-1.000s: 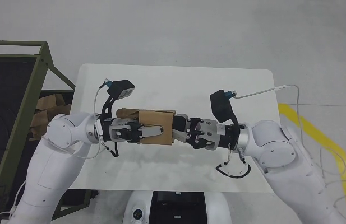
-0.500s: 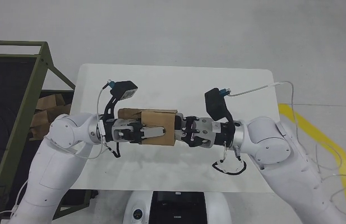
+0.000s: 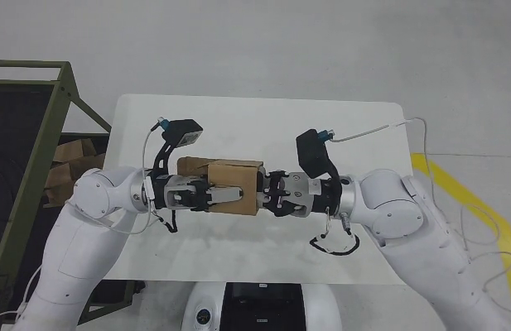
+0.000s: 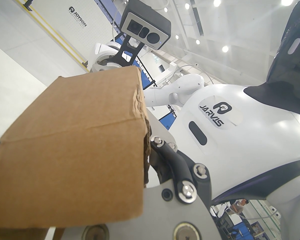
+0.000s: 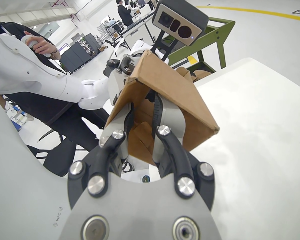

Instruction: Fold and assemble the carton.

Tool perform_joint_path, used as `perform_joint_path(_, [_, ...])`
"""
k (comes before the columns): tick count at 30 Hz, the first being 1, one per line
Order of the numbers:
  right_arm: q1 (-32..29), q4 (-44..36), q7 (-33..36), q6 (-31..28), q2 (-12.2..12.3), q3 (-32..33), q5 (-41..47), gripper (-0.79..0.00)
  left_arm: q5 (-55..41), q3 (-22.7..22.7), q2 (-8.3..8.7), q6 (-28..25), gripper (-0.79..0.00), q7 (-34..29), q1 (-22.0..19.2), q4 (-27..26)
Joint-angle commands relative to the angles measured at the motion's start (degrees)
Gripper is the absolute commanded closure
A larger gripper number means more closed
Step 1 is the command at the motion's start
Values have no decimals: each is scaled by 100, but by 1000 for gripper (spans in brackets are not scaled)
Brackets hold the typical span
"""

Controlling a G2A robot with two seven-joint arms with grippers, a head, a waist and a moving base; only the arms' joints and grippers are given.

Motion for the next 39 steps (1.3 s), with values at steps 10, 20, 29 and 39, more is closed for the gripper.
perform_joint_path(10, [34,43,-25,-11,-13,-17,-30,-179,-24,-19,0,-2,0,1,-9,30])
perform_joint_path(20, [-193,4,-71,-91,46,303,-12,-182,-6,-87,-1,30,0,134,-73,173])
perform_joint_path(29, [-690,-157,-217,-233,152,864,-6,-188,-63,-134,-6,109,0,255,-171,377])
perform_joint_path(39, [-1388,-304,-537,-481,271,1674,-16,-209,-139,-73,-18,369,0,264,-379,601])
